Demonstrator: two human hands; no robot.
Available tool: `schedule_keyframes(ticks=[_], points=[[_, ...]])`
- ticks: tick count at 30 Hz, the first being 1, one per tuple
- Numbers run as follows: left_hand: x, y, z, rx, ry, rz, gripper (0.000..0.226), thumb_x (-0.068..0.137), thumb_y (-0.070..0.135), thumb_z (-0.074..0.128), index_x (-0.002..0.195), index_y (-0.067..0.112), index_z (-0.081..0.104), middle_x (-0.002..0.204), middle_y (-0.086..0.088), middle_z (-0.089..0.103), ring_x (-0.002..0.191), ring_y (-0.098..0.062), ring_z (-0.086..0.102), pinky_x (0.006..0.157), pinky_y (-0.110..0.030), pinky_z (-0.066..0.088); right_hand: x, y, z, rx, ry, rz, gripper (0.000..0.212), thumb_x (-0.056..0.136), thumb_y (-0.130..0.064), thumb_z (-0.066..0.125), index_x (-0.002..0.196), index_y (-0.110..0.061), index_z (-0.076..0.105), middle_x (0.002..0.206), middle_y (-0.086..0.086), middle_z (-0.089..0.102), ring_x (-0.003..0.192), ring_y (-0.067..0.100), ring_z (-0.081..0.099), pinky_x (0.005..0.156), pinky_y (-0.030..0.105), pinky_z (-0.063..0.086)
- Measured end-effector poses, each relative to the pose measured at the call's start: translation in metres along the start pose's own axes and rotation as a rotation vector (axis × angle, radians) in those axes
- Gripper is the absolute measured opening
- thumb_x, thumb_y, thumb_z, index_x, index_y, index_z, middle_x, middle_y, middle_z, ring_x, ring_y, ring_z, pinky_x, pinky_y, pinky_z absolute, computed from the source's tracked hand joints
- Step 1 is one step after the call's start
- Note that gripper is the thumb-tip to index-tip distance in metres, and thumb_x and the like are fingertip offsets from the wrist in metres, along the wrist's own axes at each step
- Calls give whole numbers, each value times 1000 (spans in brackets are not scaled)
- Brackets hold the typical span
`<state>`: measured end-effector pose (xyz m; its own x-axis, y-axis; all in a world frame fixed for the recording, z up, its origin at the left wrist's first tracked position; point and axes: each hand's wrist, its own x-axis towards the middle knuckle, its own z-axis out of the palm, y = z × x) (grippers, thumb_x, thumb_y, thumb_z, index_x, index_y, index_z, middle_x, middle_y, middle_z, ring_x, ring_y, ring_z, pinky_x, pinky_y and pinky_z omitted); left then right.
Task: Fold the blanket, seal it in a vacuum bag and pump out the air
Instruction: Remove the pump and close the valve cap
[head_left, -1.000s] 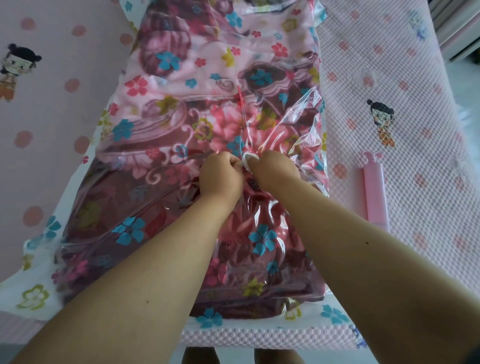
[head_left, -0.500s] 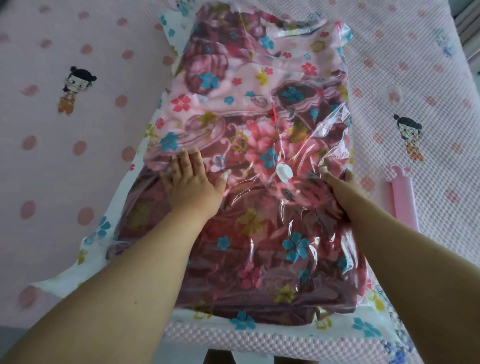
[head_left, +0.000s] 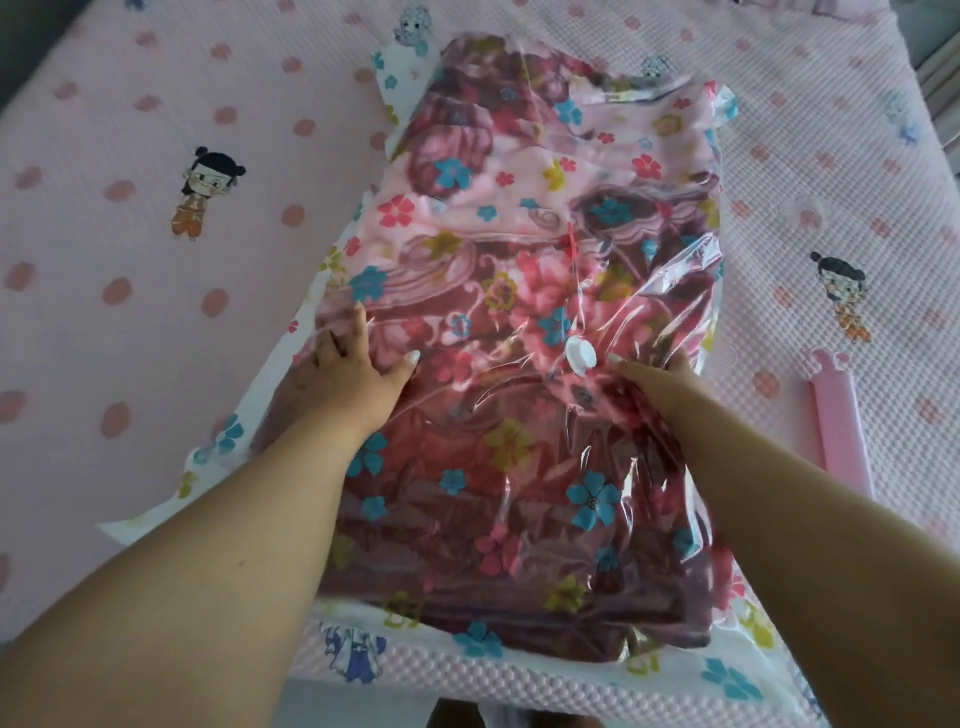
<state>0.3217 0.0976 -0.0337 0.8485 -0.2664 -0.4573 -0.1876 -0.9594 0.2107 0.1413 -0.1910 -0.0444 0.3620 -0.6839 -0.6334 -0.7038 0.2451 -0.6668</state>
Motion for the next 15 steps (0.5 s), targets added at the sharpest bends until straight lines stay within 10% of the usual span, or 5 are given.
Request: schedule_keyframes(ticks=[15], points=[[-6, -92, -18, -93, 17, -155, 85, 86, 75, 25, 151, 35, -13, 161, -7, -2, 147, -31, 10, 117, -51, 18, -25, -43, 95, -102, -208, -202, 90, 49, -54, 83, 126, -36, 41, 113, 3, 66, 95, 33, 68, 83, 52, 56]])
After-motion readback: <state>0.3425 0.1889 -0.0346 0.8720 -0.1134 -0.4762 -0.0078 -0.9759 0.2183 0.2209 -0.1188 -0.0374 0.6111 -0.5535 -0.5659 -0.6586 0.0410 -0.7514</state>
